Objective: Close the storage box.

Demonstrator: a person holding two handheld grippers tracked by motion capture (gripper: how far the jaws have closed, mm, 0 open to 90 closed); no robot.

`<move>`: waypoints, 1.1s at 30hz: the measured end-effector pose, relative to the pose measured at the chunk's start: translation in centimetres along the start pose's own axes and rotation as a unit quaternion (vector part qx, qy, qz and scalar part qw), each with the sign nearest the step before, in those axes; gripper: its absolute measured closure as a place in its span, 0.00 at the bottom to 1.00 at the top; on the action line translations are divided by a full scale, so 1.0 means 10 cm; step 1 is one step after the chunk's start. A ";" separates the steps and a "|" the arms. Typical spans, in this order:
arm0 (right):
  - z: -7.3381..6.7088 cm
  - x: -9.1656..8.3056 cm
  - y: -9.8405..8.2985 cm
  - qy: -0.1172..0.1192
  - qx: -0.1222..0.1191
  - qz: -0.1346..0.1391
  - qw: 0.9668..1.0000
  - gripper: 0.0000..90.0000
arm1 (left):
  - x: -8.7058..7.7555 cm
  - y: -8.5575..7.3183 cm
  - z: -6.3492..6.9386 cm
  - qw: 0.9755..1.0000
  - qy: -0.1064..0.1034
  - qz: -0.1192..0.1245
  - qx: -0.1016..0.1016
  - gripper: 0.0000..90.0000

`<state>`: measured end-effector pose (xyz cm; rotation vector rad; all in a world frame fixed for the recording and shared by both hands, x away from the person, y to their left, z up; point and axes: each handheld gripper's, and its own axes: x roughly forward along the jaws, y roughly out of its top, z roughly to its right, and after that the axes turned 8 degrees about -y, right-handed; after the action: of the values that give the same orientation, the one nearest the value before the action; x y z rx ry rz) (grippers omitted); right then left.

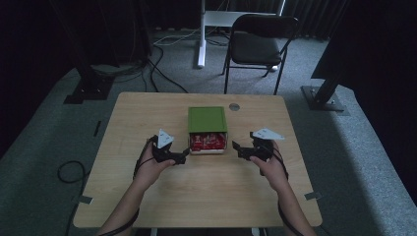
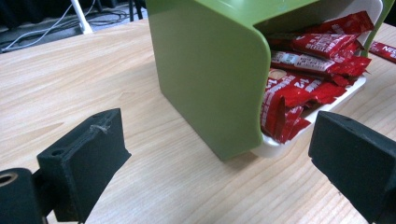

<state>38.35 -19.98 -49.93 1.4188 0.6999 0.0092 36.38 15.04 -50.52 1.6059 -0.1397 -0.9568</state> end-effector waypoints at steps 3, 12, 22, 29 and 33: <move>0.03 -0.02 -0.05 -0.003 0.003 -0.003 1.000 0.14 | -0.03 -0.04 0.00 1.000 0.000 -0.002 -0.001 0.05; 0.07 -0.09 -0.21 -0.009 0.006 -0.017 1.000 0.14 | -0.09 -0.19 -0.02 1.000 0.006 -0.011 -0.011 0.05; 0.10 -0.14 -0.46 -0.014 0.007 -0.044 0.999 0.14 | -0.16 -0.40 -0.06 0.999 0.023 -0.026 -0.024 0.05; 0.15 -0.18 -0.60 -0.022 0.012 -0.056 0.998 0.14 | -0.22 -0.51 -0.11 0.998 0.036 -0.037 -0.035 0.05; 0.20 -0.22 -0.65 -0.030 0.015 -0.058 0.998 0.14 | -0.26 -0.56 -0.14 0.997 0.043 -0.043 -0.041 0.05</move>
<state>34.86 -23.87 -54.84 1.3990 0.7348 -0.1352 33.29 19.24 -54.14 1.5849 0.0275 -0.9464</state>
